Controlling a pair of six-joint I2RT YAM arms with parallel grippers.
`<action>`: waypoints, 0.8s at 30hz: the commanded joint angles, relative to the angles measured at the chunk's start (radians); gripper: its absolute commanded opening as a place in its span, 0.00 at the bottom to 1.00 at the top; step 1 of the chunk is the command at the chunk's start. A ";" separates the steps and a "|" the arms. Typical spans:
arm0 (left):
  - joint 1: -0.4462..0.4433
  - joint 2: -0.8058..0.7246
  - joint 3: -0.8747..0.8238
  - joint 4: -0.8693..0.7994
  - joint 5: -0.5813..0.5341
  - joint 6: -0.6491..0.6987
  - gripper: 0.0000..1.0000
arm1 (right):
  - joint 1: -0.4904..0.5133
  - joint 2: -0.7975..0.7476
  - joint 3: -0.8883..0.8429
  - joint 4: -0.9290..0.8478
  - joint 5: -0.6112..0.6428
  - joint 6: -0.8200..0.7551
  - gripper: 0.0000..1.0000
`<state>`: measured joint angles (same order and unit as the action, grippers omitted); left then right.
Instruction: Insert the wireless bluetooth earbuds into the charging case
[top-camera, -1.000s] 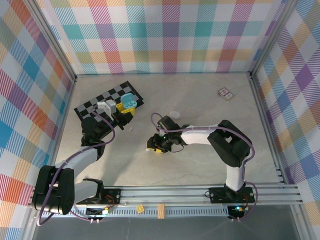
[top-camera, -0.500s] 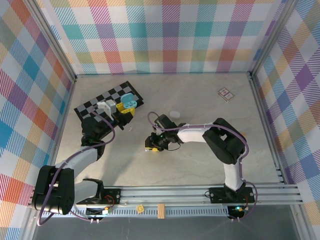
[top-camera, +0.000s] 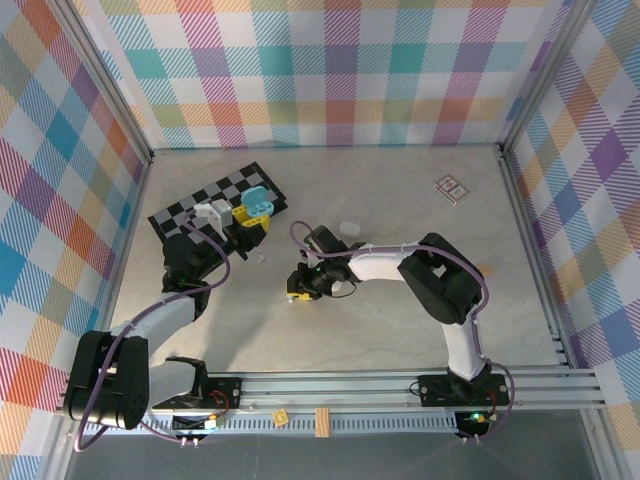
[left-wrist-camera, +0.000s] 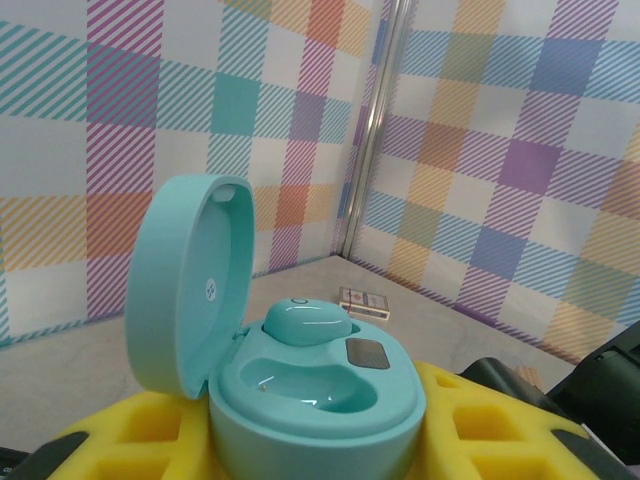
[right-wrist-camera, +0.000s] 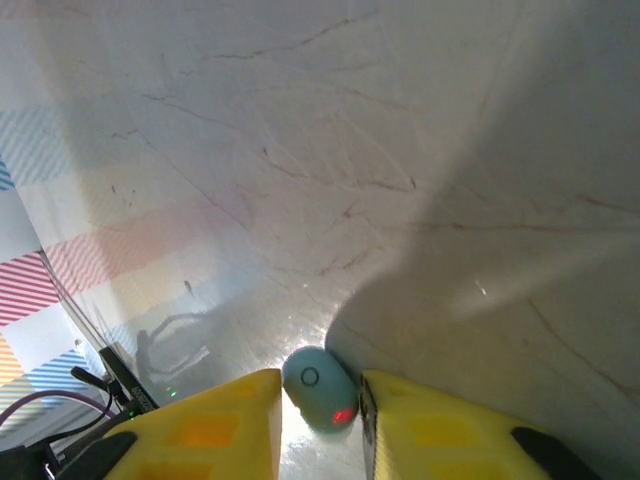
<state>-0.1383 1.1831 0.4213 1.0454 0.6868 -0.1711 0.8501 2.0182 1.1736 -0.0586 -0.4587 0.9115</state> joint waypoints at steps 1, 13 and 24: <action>0.012 -0.007 0.015 0.034 0.007 -0.001 0.37 | 0.006 0.040 0.027 -0.030 -0.005 -0.031 0.25; 0.011 -0.010 0.010 0.028 0.004 0.005 0.37 | 0.010 0.012 0.030 -0.067 0.006 -0.077 0.26; 0.012 -0.003 0.013 0.036 0.006 -0.001 0.37 | 0.022 -0.003 0.028 -0.103 0.008 -0.125 0.29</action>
<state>-0.1383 1.1831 0.4213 1.0454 0.6865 -0.1711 0.8577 2.0209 1.1954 -0.1024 -0.4465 0.8177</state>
